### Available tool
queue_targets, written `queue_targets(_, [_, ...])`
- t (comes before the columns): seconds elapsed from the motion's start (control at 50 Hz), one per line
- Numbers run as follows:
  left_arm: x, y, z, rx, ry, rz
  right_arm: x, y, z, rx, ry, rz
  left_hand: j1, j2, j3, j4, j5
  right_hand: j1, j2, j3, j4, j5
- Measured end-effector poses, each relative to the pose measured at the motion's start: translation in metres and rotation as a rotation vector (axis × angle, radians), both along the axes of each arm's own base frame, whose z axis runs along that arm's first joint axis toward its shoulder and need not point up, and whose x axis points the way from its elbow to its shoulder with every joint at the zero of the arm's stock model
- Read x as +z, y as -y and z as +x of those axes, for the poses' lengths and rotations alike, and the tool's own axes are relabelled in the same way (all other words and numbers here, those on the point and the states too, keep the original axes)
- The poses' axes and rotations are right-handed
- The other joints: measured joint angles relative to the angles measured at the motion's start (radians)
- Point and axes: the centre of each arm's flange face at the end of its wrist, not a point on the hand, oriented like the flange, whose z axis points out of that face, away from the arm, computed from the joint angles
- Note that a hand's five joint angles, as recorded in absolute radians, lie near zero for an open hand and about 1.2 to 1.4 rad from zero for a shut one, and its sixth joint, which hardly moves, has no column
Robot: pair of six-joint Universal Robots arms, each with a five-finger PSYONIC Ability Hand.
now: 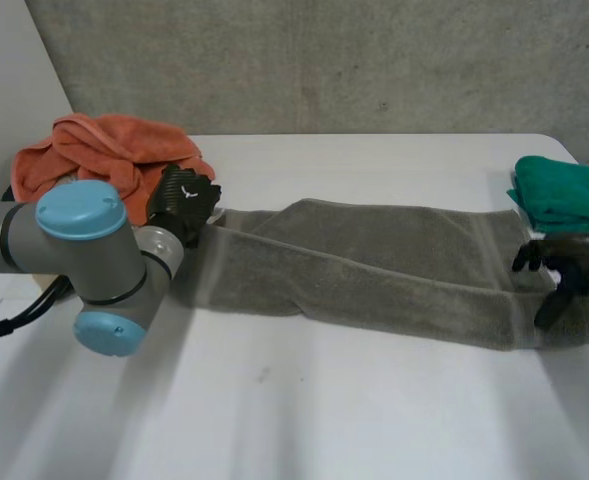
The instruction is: Fold the laundry.
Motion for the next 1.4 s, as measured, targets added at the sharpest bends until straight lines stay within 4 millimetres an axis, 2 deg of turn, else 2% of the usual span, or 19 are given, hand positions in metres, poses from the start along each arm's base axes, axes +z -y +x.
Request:
queue_targets(0.06, [0.000, -0.002, 0.001, 0.000, 0.001, 0.005, -0.010, -0.001, -0.002, -0.010, -0.002, -0.006, 0.000, 0.000, 0.000, 0.000, 0.000, 0.038, 0.030, 0.035, 0.046, 0.054])
queue_targets(0.34, [-0.005, -0.010, 0.004, -0.003, 0.008, 0.028, -0.047, 0.022, -0.010, -0.067, -0.058, -0.110, 0.000, 0.000, 0.000, 0.000, 0.000, 0.186, 0.182, 0.194, 0.195, 0.200])
queue_targets(0.36, [-0.004, -0.010, 0.004, -0.003, 0.008, 0.028, -0.047, 0.024, -0.011, -0.073, -0.063, -0.113, 0.000, 0.000, 0.000, 0.000, 0.000, 0.213, 0.211, 0.220, 0.224, 0.221])
queue_targets(0.46, [-0.003, -0.010, 0.004, -0.003, 0.007, 0.025, -0.048, 0.028, -0.012, -0.082, -0.072, -0.121, 0.000, 0.000, 0.000, 0.000, 0.000, 0.661, 0.685, 0.678, 0.679, 0.676])
queue_targets(0.6, [0.002, -0.005, 0.004, 0.001, -0.001, 0.004, -0.035, 0.038, -0.010, -0.072, -0.063, -0.170, 0.000, 0.000, 0.000, 0.000, 0.000, 0.672, 0.729, 0.738, 0.754, 0.718])
queue_targets(0.74, [0.018, 0.017, 0.003, 0.023, -0.042, -0.078, -0.008, 0.063, 0.005, -0.024, -0.027, -0.369, 0.000, 0.000, 0.000, 0.000, 0.000, 0.672, 0.729, 0.738, 0.754, 0.718])
queue_targets(0.82, [0.023, 0.035, 0.003, 0.040, -0.075, -0.130, -0.002, 0.083, 0.014, 0.000, -0.016, -0.494, 0.000, 0.000, 0.000, 0.000, 0.000, 0.672, 0.729, 0.738, 0.754, 0.718])
queue_targets(0.92, [0.019, 0.054, 0.000, 0.051, -0.096, -0.170, -0.008, 0.107, 0.021, 0.008, -0.015, -0.587, 0.000, 0.000, 0.000, 0.000, 0.000, 0.672, 0.729, 0.738, 0.754, 0.718])
queue_targets(1.08, [-0.005, 0.086, -0.011, 0.052, -0.108, -0.211, -0.038, 0.150, 0.030, -0.008, -0.028, -0.683, 0.000, 0.000, 0.000, 0.000, 0.000, 0.672, 0.729, 0.738, 0.755, 0.718])
queue_targets(1.12, [-0.010, 0.090, -0.014, 0.048, -0.110, -0.217, -0.045, 0.157, 0.033, -0.010, -0.030, -0.696, -0.048, -0.042, -0.040, -0.044, -0.037, 0.576, 0.625, 0.635, 0.650, 0.616])
queue_targets(1.18, [-0.018, 0.094, -0.021, 0.034, -0.114, -0.224, -0.055, 0.165, 0.041, -0.004, -0.028, -0.705, -0.615, -0.538, -0.530, -0.546, -0.535, 0.064, 0.102, 0.128, 0.140, 0.089])
queue_targets(1.22, [-0.020, 0.093, -0.025, 0.024, -0.115, -0.225, -0.056, 0.166, 0.045, -0.001, -0.025, -0.704, -0.898, -0.857, -0.847, -0.872, -0.846, -0.164, -0.144, -0.127, -0.110, -0.138])
queue_targets(1.24, [-0.021, 0.092, -0.027, 0.019, -0.116, -0.226, -0.056, 0.165, 0.047, 0.000, -0.024, -0.703, -0.936, -0.942, -0.928, -0.950, -0.916, -0.208, -0.197, -0.187, -0.177, -0.190])
queue_targets(1.3, [-0.018, 0.086, -0.033, 0.004, -0.119, -0.226, -0.040, 0.159, 0.051, 0.002, -0.018, -0.709, -0.941, -0.988, -0.982, -1.000, -0.955, -0.226, -0.236, -0.233, -0.229, -0.222])
queue_targets(1.34, [-0.009, 0.081, -0.035, -0.003, -0.124, -0.230, -0.022, 0.151, 0.052, 0.003, -0.015, -0.719, -0.941, -0.991, -0.982, -1.000, -0.955, -0.226, -0.236, -0.235, -0.233, -0.222])
queue_targets(1.36, [-0.008, 0.080, -0.035, -0.004, -0.124, -0.231, -0.019, 0.149, 0.052, 0.003, -0.014, -0.721, -0.941, -0.991, -0.982, -1.000, -0.955, -0.226, -0.236, -0.235, -0.233, -0.222])
queue_targets(1.4, [0.008, 0.073, -0.034, -0.008, -0.132, -0.238, 0.006, 0.136, 0.050, 0.005, -0.012, -0.730, -0.941, -0.991, -0.982, -1.000, -0.955, -0.226, -0.236, -0.235, -0.233, -0.221])
